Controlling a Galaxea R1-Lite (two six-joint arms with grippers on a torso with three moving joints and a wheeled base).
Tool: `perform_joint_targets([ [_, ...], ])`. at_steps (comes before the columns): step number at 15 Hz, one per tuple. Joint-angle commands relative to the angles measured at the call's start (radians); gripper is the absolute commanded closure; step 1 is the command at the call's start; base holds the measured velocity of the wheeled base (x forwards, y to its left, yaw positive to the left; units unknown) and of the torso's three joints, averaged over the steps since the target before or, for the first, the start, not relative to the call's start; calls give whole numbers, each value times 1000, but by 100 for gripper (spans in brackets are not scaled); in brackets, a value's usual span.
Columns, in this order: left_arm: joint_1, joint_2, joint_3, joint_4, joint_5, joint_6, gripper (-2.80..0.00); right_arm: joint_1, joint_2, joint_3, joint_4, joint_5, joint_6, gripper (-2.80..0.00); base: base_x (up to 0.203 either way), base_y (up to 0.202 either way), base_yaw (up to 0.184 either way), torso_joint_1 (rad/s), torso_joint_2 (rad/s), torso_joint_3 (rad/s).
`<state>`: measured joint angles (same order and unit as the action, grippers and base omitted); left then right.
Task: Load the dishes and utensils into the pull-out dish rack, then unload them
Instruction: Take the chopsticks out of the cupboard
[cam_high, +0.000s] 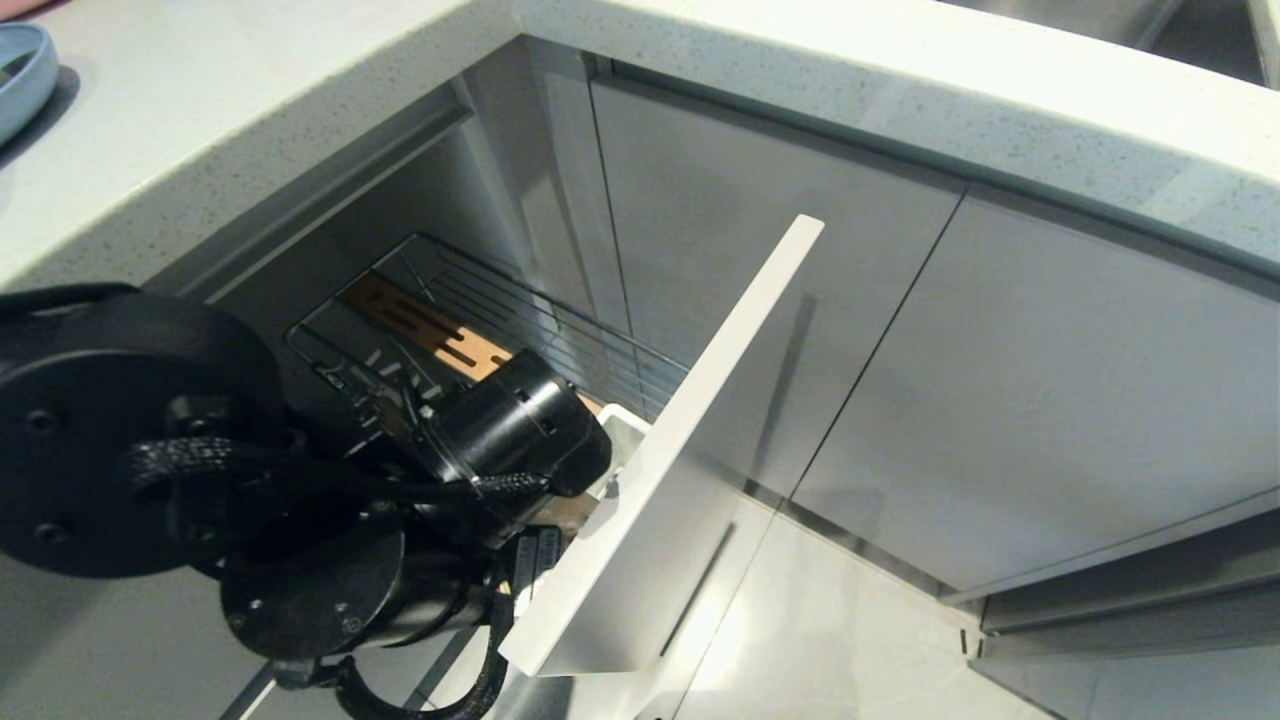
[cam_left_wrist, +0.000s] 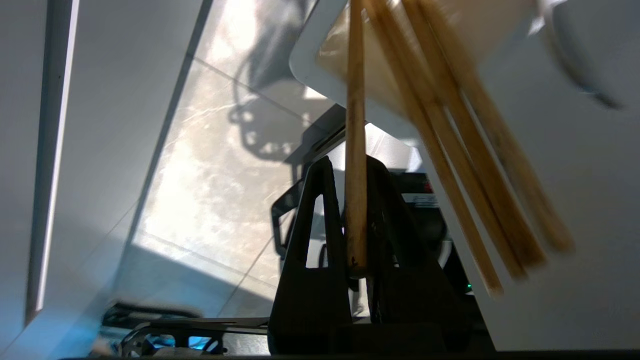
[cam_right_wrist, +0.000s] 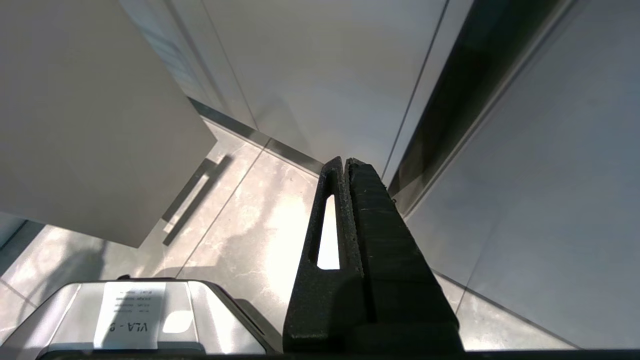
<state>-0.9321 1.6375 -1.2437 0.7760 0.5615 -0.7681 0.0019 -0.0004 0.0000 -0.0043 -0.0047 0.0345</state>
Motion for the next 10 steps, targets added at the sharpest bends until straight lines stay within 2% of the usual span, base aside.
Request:
perform_joint_targets([
  [1, -5, -72, -24, 19, -1, -4, 0, 0, -4, 2, 0, 0, 0, 0, 0, 0, 0, 0, 0, 0],
  [5, -27, -126, -95, 138, -19, -9, 0, 1, -4, 2, 0, -1, 1, 0, 0, 0, 0, 0, 0, 0],
  [10, -28, -190, -180, 211, -112, -10, 0, 0, -4, 2, 0, 0, 0, 0, 0, 0, 0, 0, 0, 0],
])
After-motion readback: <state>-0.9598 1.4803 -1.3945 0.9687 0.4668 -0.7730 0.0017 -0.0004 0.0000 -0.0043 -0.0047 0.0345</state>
